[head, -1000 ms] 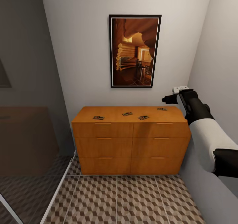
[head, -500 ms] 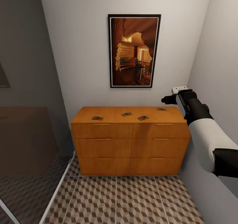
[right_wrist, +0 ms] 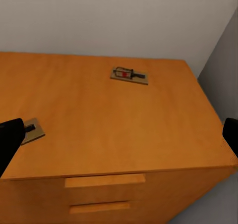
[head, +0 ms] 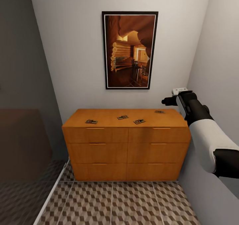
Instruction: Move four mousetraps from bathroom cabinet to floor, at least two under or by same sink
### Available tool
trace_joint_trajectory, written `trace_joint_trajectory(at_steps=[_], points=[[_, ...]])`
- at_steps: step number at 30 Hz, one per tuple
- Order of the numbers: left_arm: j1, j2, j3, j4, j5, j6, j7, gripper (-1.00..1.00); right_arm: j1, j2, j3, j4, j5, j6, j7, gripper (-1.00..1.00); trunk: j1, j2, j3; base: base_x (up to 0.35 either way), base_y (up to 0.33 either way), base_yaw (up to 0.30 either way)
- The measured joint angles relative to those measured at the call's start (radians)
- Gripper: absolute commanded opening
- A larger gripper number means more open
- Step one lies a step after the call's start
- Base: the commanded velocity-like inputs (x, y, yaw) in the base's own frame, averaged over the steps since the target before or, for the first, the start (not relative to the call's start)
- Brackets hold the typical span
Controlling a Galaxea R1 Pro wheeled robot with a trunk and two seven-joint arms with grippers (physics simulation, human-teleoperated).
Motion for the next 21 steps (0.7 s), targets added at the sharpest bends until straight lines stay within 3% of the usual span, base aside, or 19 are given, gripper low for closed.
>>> trace_joint_trajectory(at_steps=[21], points=[[0.000, 0.000, 0.000, 0.000, 0.001, 0.001, 0.000, 1.00, 0.000, 0.004, 0.001, 0.001, 0.000, -0.003, 0.005, 1.00, 0.000, 0.000, 0.000, 0.167, -0.150, 0.000]])
